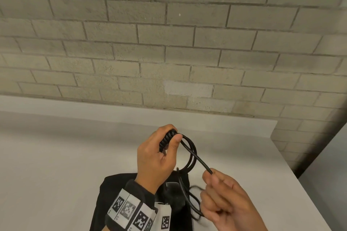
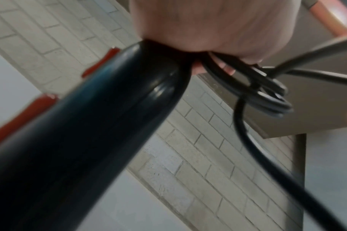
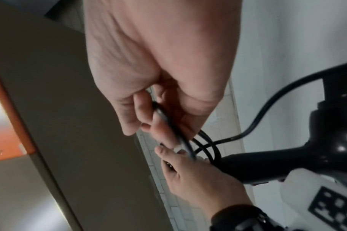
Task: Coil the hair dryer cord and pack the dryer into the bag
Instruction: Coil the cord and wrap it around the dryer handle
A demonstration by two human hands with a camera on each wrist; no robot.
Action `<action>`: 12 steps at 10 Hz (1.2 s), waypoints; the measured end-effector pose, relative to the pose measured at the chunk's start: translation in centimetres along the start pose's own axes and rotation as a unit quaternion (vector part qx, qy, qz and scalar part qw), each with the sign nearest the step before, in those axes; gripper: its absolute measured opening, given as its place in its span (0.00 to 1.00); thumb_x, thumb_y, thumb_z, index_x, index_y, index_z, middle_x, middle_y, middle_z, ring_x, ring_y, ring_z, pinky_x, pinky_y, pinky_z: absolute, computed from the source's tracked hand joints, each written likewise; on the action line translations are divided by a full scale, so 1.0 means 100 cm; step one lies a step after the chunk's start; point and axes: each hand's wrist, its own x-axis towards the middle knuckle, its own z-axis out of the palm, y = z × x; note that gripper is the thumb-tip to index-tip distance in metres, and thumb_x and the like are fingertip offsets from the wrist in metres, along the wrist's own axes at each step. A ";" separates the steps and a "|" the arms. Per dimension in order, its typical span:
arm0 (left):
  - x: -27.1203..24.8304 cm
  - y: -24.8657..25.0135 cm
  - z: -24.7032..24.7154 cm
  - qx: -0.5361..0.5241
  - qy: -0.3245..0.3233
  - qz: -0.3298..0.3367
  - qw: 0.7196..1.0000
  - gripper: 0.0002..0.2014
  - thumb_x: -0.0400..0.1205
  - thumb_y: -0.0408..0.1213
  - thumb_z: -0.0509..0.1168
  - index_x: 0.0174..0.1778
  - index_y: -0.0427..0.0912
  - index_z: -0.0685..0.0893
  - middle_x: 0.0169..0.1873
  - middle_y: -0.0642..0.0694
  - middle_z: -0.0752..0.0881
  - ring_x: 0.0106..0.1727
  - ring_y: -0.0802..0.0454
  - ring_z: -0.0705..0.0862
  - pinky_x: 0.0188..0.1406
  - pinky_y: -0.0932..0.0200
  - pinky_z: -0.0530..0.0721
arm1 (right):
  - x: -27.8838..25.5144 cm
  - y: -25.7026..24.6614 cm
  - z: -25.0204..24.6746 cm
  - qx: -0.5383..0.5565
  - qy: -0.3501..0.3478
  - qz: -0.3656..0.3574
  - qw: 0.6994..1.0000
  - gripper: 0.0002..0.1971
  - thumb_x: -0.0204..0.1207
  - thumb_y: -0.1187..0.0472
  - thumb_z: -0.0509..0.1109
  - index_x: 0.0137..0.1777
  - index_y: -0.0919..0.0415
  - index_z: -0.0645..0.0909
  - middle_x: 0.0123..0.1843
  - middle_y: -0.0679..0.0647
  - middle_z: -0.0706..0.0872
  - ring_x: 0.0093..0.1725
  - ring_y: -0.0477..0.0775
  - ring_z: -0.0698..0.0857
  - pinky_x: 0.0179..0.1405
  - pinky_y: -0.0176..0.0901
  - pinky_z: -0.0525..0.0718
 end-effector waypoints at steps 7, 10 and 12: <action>0.009 -0.013 -0.011 0.023 0.011 -0.036 0.999 0.13 0.84 0.47 0.63 0.49 0.41 0.85 0.34 0.51 0.83 0.34 0.55 0.82 0.34 0.68 0.79 | -0.057 0.008 -0.090 -0.461 0.071 -0.054 0.883 0.16 0.64 0.57 0.83 0.23 0.60 0.80 0.20 0.51 0.78 0.21 0.43 0.76 0.26 0.23 0.69; 0.010 -0.013 -0.010 0.023 0.016 -0.041 0.999 0.13 0.84 0.47 0.63 0.49 0.40 0.85 0.33 0.50 0.83 0.34 0.54 0.81 0.33 0.64 0.79 | -0.025 -0.003 -0.096 0.095 0.062 -0.107 0.988 0.28 0.66 0.41 0.78 0.24 0.62 0.71 0.21 0.49 0.69 0.24 0.34 0.71 0.50 0.27 0.78; 0.009 -0.012 -0.010 0.025 0.000 -0.037 0.999 0.13 0.83 0.47 0.63 0.50 0.41 0.85 0.34 0.50 0.84 0.34 0.53 0.82 0.35 0.68 0.79 | -0.053 0.003 -0.128 -0.350 0.296 -0.249 0.853 0.36 0.49 0.33 0.83 0.22 0.68 0.74 0.13 0.56 0.73 0.15 0.51 0.80 0.39 0.39 0.83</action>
